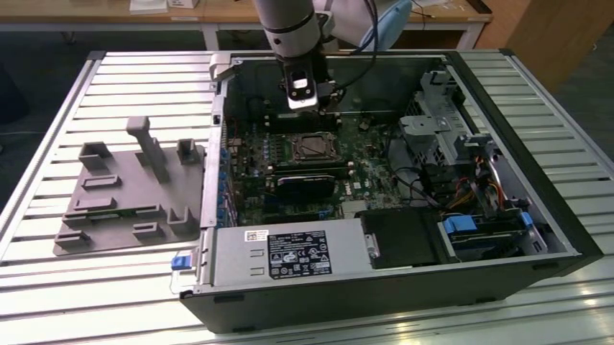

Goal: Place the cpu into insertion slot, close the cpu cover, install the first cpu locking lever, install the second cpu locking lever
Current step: 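Install the first cpu locking lever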

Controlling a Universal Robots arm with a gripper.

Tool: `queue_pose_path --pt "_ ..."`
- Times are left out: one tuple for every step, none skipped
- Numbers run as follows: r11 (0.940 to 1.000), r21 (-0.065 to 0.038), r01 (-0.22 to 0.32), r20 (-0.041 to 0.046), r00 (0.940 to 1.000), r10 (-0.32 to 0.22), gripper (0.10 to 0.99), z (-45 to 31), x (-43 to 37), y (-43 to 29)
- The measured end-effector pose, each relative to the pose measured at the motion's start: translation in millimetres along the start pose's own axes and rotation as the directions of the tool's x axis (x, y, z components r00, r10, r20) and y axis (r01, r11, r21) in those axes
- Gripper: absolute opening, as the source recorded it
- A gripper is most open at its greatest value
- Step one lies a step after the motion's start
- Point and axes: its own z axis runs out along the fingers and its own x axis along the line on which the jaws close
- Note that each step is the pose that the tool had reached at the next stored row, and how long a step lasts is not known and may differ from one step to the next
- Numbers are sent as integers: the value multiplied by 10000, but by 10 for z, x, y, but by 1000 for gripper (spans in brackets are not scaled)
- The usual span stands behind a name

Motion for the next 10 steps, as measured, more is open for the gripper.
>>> queue_pose_path --pt "10000 -2 0 0 10000 0 106 -1 0 0" --pt "10000 -3 0 0 10000 0 106 -1 0 1" --pt "10000 -3 0 0 10000 0 106 -1 0 1" --pt "10000 -1 0 0 10000 0 106 -2 0 1" --pt "10000 0 0 0 10000 0 106 -3 -1 1" --pt "10000 0 0 0 10000 0 106 -3 -1 1" --pt "10000 -1 0 0 10000 0 106 -3 -1 1" --pt "10000 0 0 0 10000 0 106 -4 -1 1" --pt "10000 7 0 -10 10000 0 106 -3 -1 1" --pt "10000 34 0 -31 10000 0 106 -1 0 0"
